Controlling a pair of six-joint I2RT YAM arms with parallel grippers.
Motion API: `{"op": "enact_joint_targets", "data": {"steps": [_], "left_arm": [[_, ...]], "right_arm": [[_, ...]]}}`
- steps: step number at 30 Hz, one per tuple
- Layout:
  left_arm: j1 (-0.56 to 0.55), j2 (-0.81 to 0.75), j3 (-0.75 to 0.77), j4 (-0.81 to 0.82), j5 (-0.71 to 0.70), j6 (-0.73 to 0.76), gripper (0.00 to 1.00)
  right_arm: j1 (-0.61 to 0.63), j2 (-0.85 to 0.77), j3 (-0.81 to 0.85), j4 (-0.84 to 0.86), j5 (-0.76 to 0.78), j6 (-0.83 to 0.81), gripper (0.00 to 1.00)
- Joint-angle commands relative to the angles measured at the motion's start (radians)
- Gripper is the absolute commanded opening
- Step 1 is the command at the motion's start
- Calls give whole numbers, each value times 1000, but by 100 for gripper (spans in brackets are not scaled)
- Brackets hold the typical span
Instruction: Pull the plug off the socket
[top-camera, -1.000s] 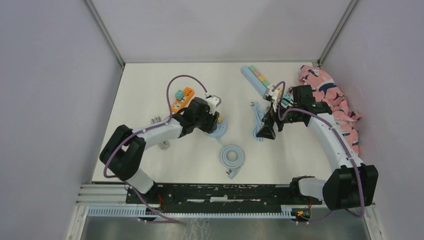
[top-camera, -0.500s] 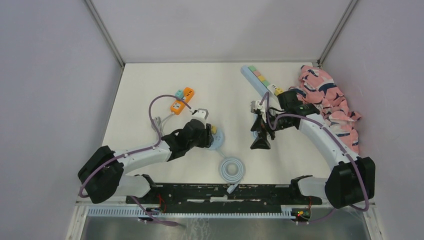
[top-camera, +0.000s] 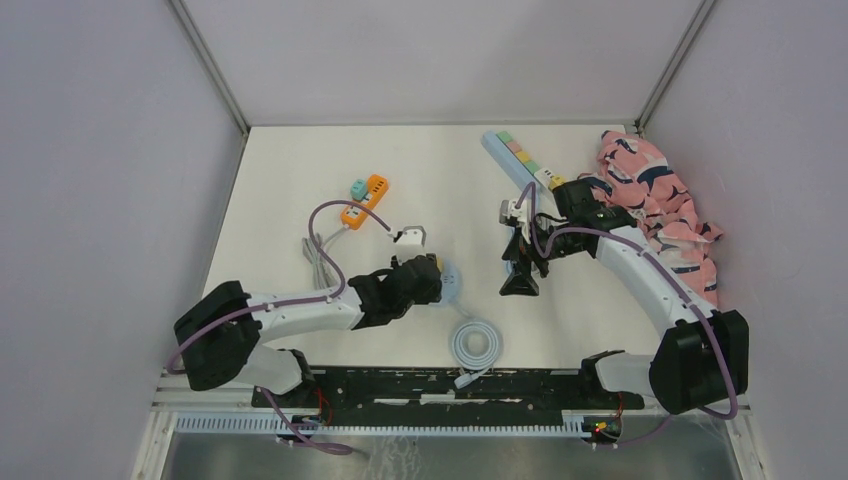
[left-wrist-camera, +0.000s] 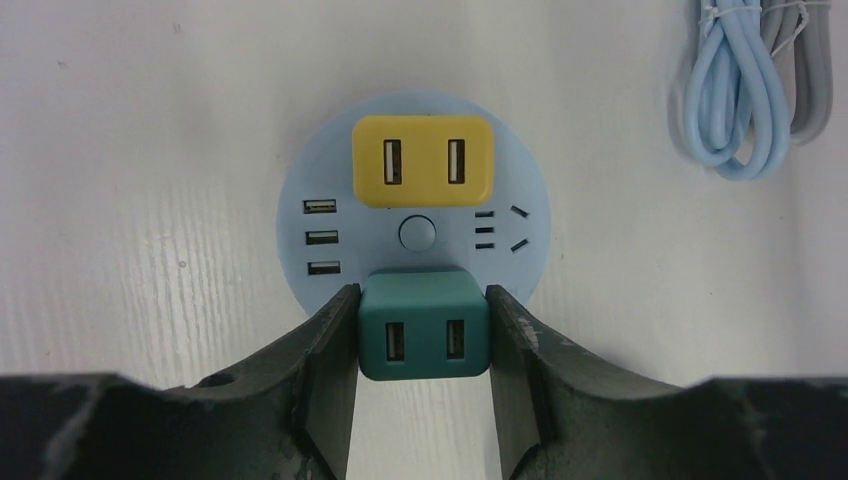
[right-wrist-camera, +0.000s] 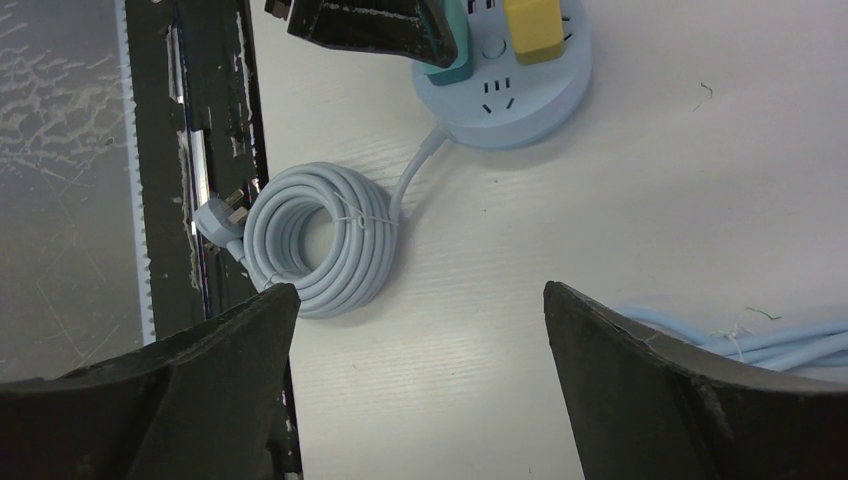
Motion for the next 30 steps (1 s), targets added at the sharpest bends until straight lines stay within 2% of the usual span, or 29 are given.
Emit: {"op": "enact_joint_targets", "data": {"steps": [1, 8, 13, 17, 22, 30], "left_arm": [[-23, -12, 39, 38, -1, -73, 57], [-25, -147, -41, 148, 60, 109, 76], [-23, -233, -73, 161, 71, 232, 77], [-22, -253, -60, 121, 34, 318, 77], [-21, -255, -50, 47, -73, 353, 76], [-20, -307, -127, 10, -205, 303, 70]], "right_arm": [[15, 4, -2, 2, -8, -26, 100], [62, -8, -7, -95, -18, -201, 100], [135, 4, -33, -137, 5, -302, 100], [248, 51, -68, -27, 134, -218, 97], [432, 139, -78, 38, 307, -164, 91], [559, 220, -76, 127, 450, -46, 82]]}}
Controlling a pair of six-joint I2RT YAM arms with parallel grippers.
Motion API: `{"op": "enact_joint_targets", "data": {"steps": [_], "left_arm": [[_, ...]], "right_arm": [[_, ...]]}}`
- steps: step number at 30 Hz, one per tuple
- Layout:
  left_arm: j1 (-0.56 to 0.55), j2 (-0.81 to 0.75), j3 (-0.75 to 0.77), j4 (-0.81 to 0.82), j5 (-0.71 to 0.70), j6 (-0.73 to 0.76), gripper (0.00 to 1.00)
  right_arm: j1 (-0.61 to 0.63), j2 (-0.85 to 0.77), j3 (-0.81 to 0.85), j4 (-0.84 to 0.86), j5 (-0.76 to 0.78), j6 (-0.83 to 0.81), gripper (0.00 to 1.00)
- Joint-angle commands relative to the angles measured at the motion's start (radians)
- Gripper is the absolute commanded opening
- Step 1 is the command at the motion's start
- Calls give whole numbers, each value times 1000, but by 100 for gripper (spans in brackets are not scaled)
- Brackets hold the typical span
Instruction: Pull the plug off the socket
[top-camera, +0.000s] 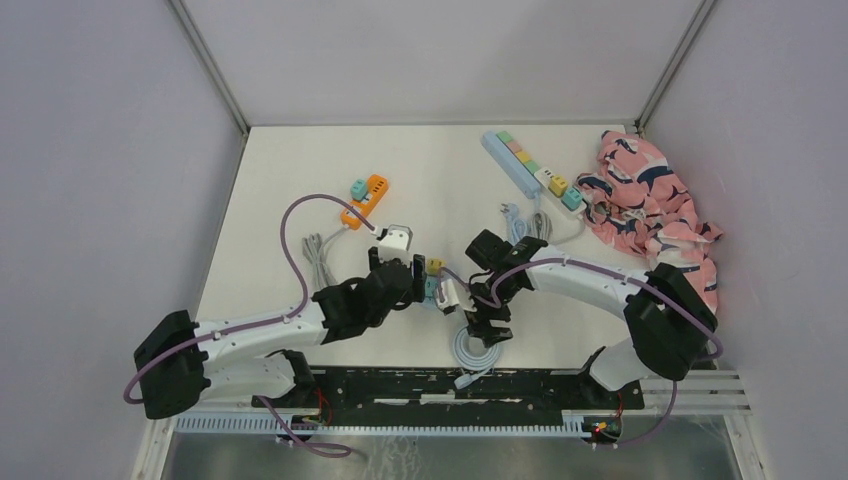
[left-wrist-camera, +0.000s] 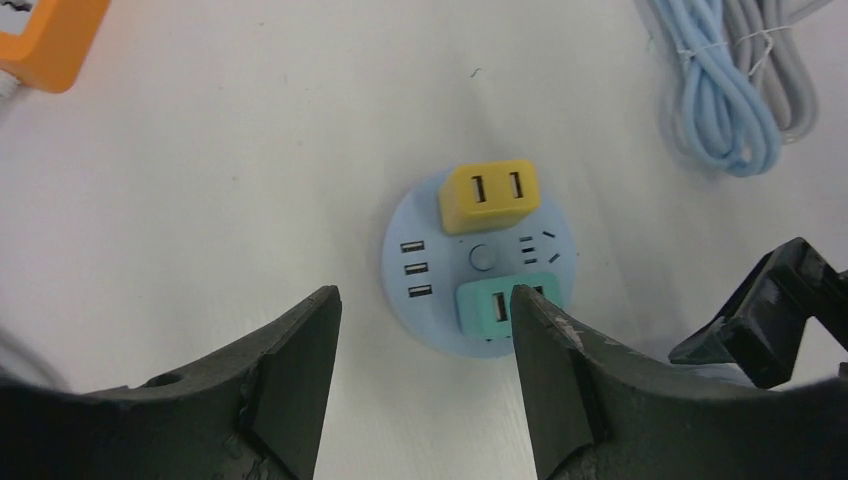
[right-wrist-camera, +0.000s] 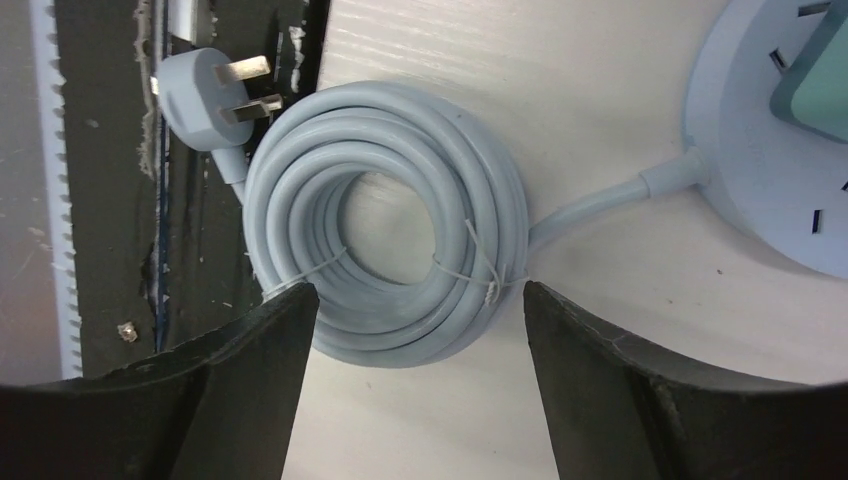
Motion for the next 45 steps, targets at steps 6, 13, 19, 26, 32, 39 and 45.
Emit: {"op": "enact_joint_targets", "data": {"steps": [6, 13, 19, 26, 32, 39, 45], "left_arm": [[3, -147, -146, 59, -127, -13, 69], [15, -186, -222, 146, -71, -19, 70], [33, -121, -237, 239, 39, -11, 72], [43, -58, -285, 436, 158, 100, 77], [69, -67, -355, 639, 240, 268, 95], [358, 27, -251, 653, 748, 287, 99], [414, 218, -82, 644, 949, 379, 99]], "right_arm": [[52, 45, 18, 115, 185, 130, 65], [38, 13, 36, 88, 358, 75, 39], [-53, -27, 21, 86, 448, 6, 29], [-193, -60, 7, 125, 509, 25, 37], [-227, -99, 19, 95, 384, 49, 59], [-258, -140, 84, -16, 128, 66, 68], [-278, -140, 170, -126, 26, 64, 71]]}}
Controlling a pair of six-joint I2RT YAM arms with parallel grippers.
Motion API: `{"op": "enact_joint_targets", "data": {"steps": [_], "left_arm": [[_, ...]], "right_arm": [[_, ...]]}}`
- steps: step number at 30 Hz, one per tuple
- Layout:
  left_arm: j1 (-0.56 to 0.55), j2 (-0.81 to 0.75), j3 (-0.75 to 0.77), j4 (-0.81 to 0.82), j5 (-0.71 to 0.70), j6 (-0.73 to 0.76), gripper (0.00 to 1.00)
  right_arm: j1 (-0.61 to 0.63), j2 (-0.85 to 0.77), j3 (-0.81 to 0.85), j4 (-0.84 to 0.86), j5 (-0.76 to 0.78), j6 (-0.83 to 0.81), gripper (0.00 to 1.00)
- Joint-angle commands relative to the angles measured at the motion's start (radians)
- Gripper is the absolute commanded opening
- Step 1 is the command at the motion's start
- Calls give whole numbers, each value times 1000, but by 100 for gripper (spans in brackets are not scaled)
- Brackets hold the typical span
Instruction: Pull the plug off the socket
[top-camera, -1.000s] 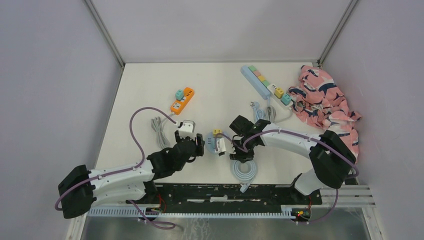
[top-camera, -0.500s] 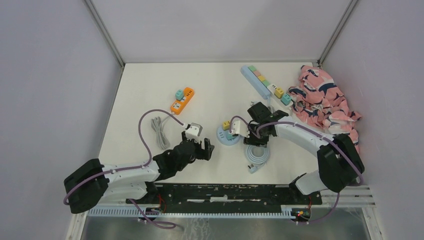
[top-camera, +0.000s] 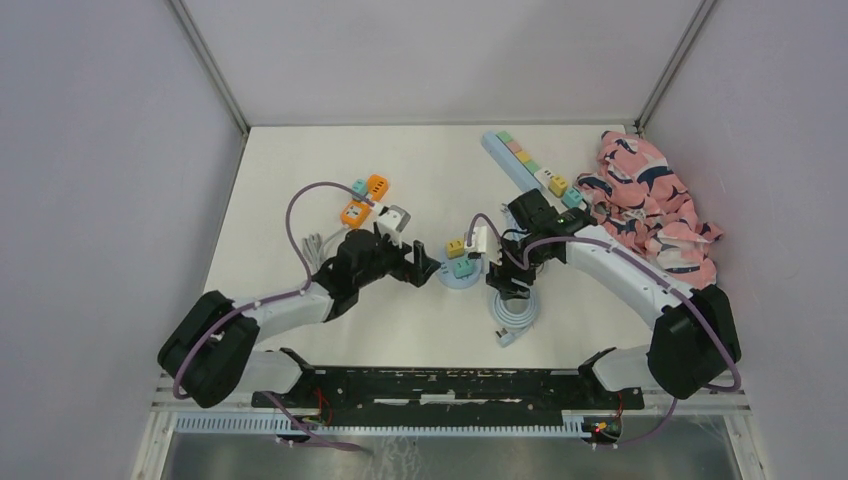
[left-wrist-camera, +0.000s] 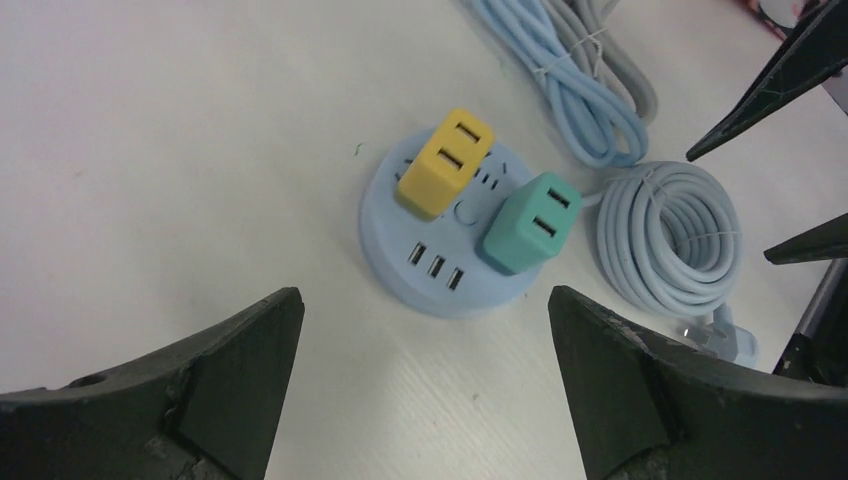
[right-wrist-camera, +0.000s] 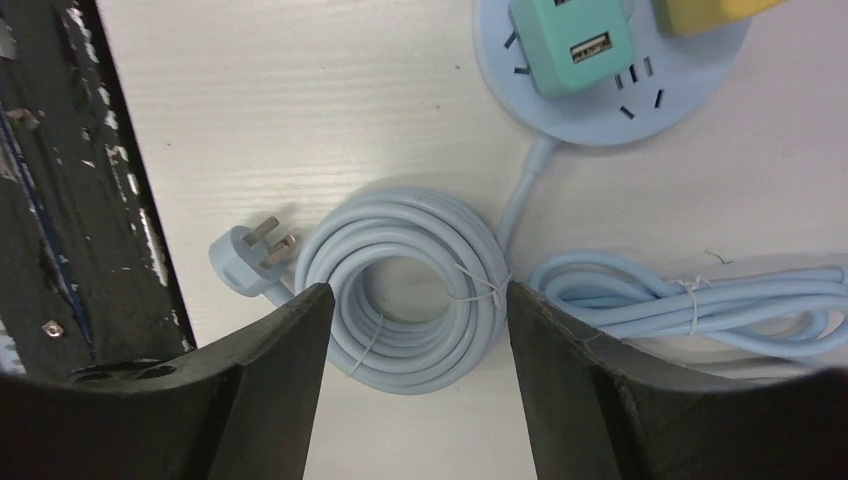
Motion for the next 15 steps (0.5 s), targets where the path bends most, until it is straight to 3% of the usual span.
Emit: {"op": "enact_joint_targets", "data": {"steps": [1, 5, 11, 15], "left_arm": [[8, 117, 136, 70, 230, 135, 99], [11, 228, 225, 21, 227, 230, 99], [10, 356, 366, -94, 195, 341, 80], [9, 406, 420, -139, 209, 368, 73]], "right_arm": [[-13, -31, 102, -106, -139, 1, 71], [-37, -56, 114, -138, -206, -13, 71], [-57, -69, 124, -149, -240, -12, 71], [-61, -69, 125, -150, -240, -14, 71]]}}
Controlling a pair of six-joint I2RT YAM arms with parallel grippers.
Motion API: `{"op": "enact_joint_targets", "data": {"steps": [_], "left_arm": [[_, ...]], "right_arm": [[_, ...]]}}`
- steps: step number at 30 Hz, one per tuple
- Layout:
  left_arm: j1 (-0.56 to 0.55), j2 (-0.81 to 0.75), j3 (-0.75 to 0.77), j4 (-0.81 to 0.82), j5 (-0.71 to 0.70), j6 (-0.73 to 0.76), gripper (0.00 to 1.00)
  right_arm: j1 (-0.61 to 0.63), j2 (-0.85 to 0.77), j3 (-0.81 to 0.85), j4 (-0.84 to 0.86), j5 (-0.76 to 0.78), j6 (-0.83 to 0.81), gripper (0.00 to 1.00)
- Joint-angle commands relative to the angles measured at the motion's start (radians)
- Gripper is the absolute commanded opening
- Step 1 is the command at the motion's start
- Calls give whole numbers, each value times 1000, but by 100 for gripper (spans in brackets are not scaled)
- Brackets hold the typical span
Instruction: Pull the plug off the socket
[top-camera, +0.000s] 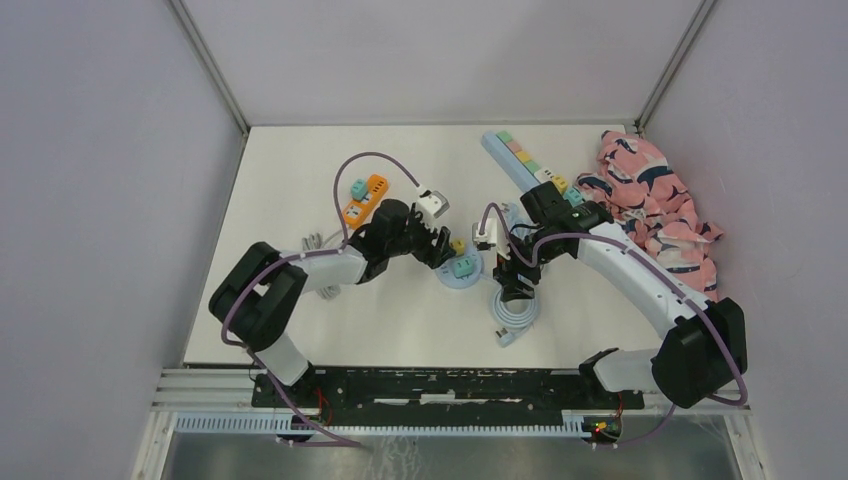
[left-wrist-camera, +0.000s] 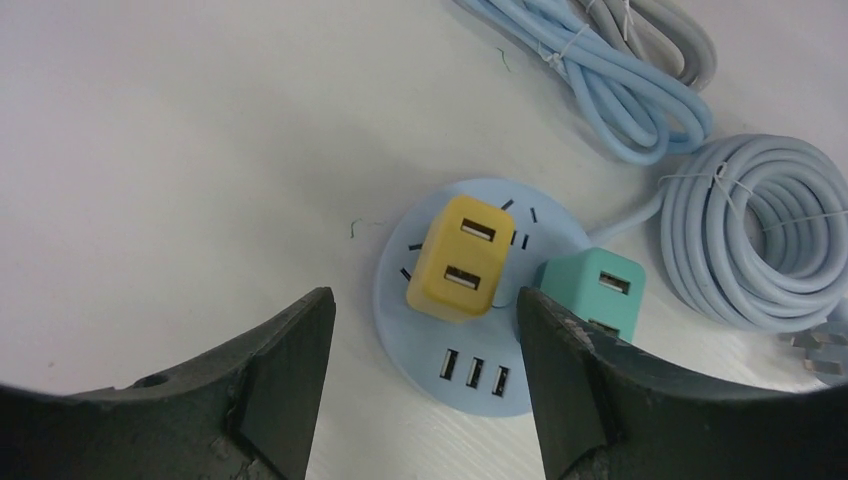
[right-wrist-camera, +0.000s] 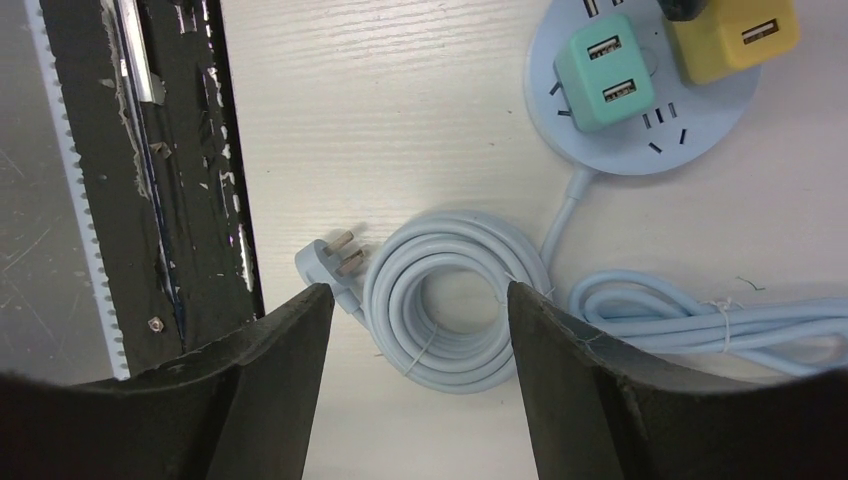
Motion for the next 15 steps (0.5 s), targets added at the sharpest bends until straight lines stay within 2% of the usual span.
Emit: {"op": "enact_joint_targets", "data": {"steps": [1, 7, 10, 15], "left_arm": [[4, 40, 80, -52, 36, 107, 72], [1, 100, 119, -44, 99, 98, 66], [-4, 128, 145, -49, 100, 95, 57], [-12, 123, 146, -42, 89, 85, 18]], "right_arm": [[-6, -23, 42, -15, -46, -12, 71], [-6, -22, 40, -16, -49, -13, 71], [-8, -19, 41, -16, -53, -12, 71], [-7, -11, 41, -17, -81, -9, 71]]}}
